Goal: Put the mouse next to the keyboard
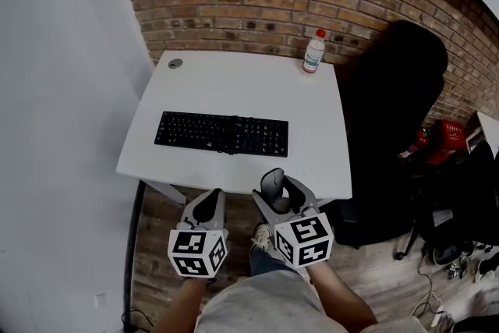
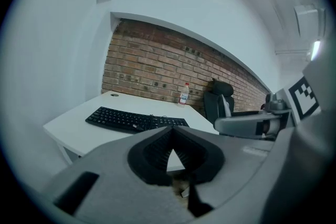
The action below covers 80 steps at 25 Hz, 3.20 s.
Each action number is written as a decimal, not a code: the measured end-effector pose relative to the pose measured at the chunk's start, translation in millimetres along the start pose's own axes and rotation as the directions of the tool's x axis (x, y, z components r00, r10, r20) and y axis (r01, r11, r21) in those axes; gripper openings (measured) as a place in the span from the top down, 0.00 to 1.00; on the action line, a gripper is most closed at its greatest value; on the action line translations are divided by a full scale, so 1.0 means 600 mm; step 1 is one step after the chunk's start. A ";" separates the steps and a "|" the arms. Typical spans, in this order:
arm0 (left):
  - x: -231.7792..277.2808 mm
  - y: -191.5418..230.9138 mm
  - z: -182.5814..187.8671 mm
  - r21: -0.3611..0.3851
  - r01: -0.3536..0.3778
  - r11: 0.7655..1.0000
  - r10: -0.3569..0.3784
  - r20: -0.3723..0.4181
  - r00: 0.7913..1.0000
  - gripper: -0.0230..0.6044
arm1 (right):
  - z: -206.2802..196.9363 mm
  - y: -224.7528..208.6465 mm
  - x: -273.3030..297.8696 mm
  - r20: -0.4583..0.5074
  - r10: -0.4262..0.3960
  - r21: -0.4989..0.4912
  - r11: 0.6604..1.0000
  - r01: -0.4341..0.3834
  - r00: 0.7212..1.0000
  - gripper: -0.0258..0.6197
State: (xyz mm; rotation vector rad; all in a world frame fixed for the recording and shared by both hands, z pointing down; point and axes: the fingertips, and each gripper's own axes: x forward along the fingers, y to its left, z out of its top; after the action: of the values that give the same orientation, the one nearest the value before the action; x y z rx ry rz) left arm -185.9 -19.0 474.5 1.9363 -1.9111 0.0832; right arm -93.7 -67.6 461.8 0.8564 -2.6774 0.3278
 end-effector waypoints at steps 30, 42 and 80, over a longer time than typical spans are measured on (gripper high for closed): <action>0.343 -0.044 0.097 0.065 0.082 0.995 -0.072 -0.147 0.987 0.97 | 0.019 -0.337 0.126 -0.125 -0.146 0.157 0.974 0.165 0.981 0.50; 0.390 -0.028 0.099 0.066 0.216 0.974 -0.200 -0.194 0.960 0.97 | -0.023 -0.373 0.145 -0.250 -0.275 0.183 0.928 0.324 0.928 0.50; 0.471 0.038 0.129 0.065 0.345 0.936 -0.322 -0.231 0.918 0.97 | -0.127 -0.435 0.212 -0.559 -0.375 0.192 0.809 0.555 0.740 0.50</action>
State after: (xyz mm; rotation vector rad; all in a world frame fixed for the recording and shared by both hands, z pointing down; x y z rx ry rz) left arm -211.3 -310.2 502.1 2.1952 -1.4411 0.2877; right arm -20.0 -318.6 609.5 1.3138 -1.8585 0.7905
